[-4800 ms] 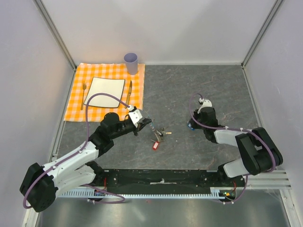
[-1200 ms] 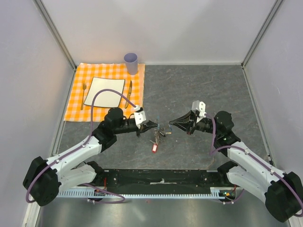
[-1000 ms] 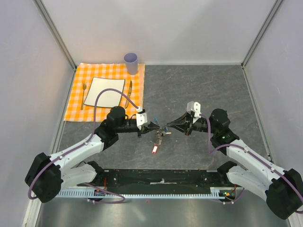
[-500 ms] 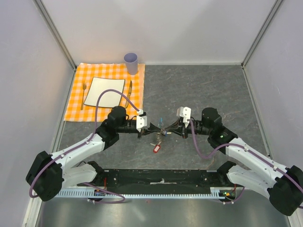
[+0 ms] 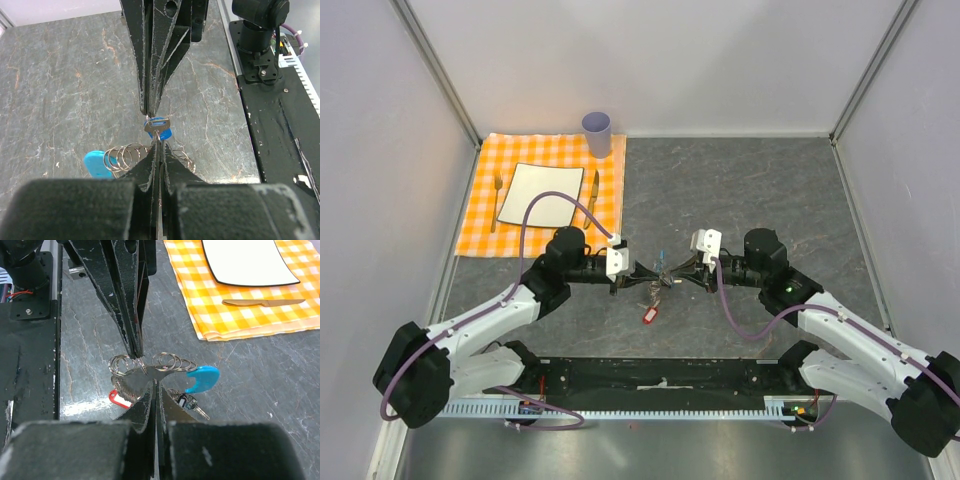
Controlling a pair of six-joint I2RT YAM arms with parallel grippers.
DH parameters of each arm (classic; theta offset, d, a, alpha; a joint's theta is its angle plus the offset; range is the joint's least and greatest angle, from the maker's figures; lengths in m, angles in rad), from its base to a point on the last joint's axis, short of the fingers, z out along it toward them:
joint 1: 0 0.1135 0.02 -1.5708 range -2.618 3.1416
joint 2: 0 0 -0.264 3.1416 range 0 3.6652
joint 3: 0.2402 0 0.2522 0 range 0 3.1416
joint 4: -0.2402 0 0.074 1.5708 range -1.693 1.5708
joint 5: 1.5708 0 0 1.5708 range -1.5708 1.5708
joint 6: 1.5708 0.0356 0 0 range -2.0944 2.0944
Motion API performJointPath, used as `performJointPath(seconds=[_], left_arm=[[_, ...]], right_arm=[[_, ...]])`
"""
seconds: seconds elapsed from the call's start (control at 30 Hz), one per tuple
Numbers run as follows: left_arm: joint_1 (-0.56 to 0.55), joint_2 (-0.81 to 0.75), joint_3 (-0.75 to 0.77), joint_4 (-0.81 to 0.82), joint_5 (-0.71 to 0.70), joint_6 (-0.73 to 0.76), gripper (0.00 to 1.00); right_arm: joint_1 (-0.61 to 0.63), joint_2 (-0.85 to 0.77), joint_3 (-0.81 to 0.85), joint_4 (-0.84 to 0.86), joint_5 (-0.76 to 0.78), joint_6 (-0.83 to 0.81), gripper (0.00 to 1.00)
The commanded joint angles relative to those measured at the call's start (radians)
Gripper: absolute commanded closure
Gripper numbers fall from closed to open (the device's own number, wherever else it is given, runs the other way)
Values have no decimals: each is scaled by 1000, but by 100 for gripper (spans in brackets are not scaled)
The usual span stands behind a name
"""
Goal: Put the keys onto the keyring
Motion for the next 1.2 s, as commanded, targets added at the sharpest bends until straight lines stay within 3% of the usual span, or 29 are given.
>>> performJointPath(seconds=[0.0, 0.53, 1.17], left_arm=[[2, -17, -7, 46, 9, 44, 98], [2, -31, -55, 107, -32, 12, 98], [2, -39, -69, 118, -26, 16, 98]], right_arm=[[4, 0, 33, 18, 0, -20, 100], [10, 9, -4, 84, -78, -13, 100], [36, -2, -4, 38, 60, -93, 100]])
